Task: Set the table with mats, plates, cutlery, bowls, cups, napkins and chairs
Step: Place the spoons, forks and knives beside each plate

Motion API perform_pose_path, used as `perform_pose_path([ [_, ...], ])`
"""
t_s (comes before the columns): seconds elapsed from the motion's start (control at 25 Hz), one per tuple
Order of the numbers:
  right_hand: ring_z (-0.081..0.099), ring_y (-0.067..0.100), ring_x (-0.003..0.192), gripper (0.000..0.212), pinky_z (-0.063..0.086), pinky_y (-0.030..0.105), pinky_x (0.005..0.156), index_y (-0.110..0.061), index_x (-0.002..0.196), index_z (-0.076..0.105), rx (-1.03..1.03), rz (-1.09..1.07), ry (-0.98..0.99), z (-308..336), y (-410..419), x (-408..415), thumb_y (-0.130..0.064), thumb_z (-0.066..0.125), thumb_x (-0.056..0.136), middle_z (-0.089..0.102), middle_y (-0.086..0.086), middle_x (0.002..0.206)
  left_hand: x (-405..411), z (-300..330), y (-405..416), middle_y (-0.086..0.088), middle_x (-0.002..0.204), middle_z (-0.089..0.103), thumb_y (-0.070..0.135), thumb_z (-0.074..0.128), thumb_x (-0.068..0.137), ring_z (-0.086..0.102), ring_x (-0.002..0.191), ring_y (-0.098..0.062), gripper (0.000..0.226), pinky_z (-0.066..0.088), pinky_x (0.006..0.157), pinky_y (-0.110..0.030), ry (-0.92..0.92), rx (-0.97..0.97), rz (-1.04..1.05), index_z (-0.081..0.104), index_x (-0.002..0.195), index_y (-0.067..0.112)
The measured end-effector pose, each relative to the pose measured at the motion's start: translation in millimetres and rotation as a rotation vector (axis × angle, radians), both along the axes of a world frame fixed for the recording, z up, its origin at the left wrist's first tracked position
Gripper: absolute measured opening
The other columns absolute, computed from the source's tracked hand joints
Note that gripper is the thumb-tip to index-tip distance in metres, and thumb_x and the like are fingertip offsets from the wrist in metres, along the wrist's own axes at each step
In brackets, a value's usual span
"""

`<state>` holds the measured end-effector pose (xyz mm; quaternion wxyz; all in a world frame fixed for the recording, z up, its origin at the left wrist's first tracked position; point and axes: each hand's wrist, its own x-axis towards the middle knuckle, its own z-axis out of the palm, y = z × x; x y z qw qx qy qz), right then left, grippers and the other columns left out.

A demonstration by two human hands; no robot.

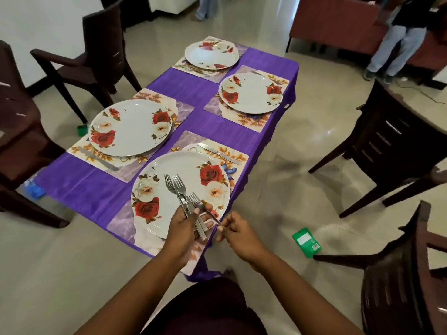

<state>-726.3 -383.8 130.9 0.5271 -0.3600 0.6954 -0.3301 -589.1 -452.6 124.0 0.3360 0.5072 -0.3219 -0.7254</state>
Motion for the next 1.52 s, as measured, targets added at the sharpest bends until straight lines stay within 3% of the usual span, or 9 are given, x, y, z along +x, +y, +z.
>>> perform_pose_path([
  [0.12, 0.063, 0.01, 0.085, 0.013, 0.048, 0.017, 0.065, -0.014, 0.107, 0.048, 0.017, 0.114, 0.006, 5, -26, -17, -0.026, 0.043, 0.103, 0.068, 0.006, 0.096, -14, 1, -13, -0.013, 0.109, 0.072, 0.008, 0.045, 0.101, 0.07, 0.099, -0.029, 0.017, 0.06, 0.075, -0.037, 0.02, -0.015, 0.147, 0.057, 0.113, 0.01],
  [0.2, 0.061, 0.011, 0.079, 0.011, 0.046, 0.018, 0.064, -0.015, 0.108, 0.048, 0.012, 0.21, -0.051, 6, -41, -26, -0.022, 0.041, 0.104, 0.069, -0.002, 0.092, -17, 2, -21, -0.011, 0.107, 0.072, 0.008, 0.044, 0.101, 0.07, 0.098, -0.028, 0.018, 0.058, 0.071, -0.032, -0.008, -0.044, 0.206, 0.054, 0.115, 0.009],
  [0.32, 0.051, 0.015, 0.07, 0.011, 0.042, 0.025, 0.064, -0.012, 0.109, 0.055, -0.025, 0.4, -0.139, 5, -65, -30, -0.012, 0.05, 0.1, 0.074, 0.001, 0.087, -13, 3, -23, -0.01, 0.103, 0.073, 0.01, 0.04, 0.103, 0.07, 0.096, -0.027, 0.019, 0.056, 0.076, -0.033, -0.095, -0.096, 0.301, 0.055, 0.115, 0.008],
  [0.48, 0.061, 0.008, 0.065, 0.019, 0.047, 0.021, 0.061, -0.005, 0.112, 0.063, 0.008, 0.567, -0.232, 6, -83, 0, -0.003, 0.059, 0.094, 0.073, 0.011, 0.088, 8, -2, -3, -0.006, 0.098, 0.07, 0.013, 0.036, 0.104, 0.065, 0.081, -0.023, 0.022, 0.055, 0.069, -0.034, -0.204, -0.025, 0.552, 0.057, 0.109, 0.015],
  [0.64, 0.064, 0.017, 0.066, 0.022, 0.053, 0.023, 0.055, -0.002, 0.107, 0.063, 0.126, 0.62, -0.231, -11, -83, 39, 0.004, 0.066, 0.086, 0.061, 0.01, 0.079, 38, -20, 35, -0.014, 0.099, 0.069, 0.004, 0.035, 0.102, 0.061, 0.071, -0.021, 0.021, 0.054, 0.07, -0.035, -0.237, 0.076, 0.781, 0.055, 0.102, 0.013],
  [0.84, 0.072, 0.026, 0.083, 0.032, 0.059, 0.032, 0.067, -0.013, 0.104, 0.062, 0.171, 0.697, -0.081, -29, -77, 57, 0.008, 0.068, 0.082, 0.068, 0.009, 0.092, 48, -33, 66, -0.015, 0.104, 0.07, 0.006, 0.038, 0.103, 0.069, 0.09, -0.025, 0.018, 0.055, 0.073, -0.033, -0.194, 0.154, 0.864, 0.055, 0.105, 0.008],
  [1.0, 0.07, 0.02, 0.079, 0.023, 0.06, 0.029, 0.07, -0.015, 0.089, 0.066, 0.15, 0.784, -0.029, -32, -82, 64, 0.007, 0.062, 0.084, 0.07, 0.007, 0.088, 43, -36, 72, -0.01, 0.108, 0.069, 0.01, 0.038, 0.103, 0.068, 0.099, -0.023, 0.019, 0.056, 0.079, -0.032, -0.217, 0.206, 0.851, 0.054, 0.111, 0.009],
  [1.2, 0.061, 0.014, 0.059, 0.027, 0.051, 0.025, 0.052, -0.017, 0.089, 0.069, 0.177, 0.8, 0.03, -36, -89, 70, 0.006, 0.053, 0.089, 0.07, 0.007, 0.078, 42, -41, 58, -0.009, 0.112, 0.069, 0.012, 0.042, 0.103, 0.069, 0.101, -0.02, 0.016, 0.055, 0.092, -0.039, -0.224, 0.219, 0.862, 0.054, 0.111, 0.008],
  [1.52, 0.064, 0.007, 0.082, 0.035, 0.056, 0.032, 0.084, -0.021, 0.102, 0.072, 0.122, 0.873, 0.086, -52, -86, 67, 0.006, 0.055, 0.087, 0.07, -0.007, 0.098, 30, -41, 46, -0.007, 0.108, 0.068, 0.01, 0.042, 0.102, 0.068, 0.097, -0.016, 0.016, 0.057, 0.075, -0.023, -0.214, 0.227, 0.91, 0.053, 0.112, 0.007],
])
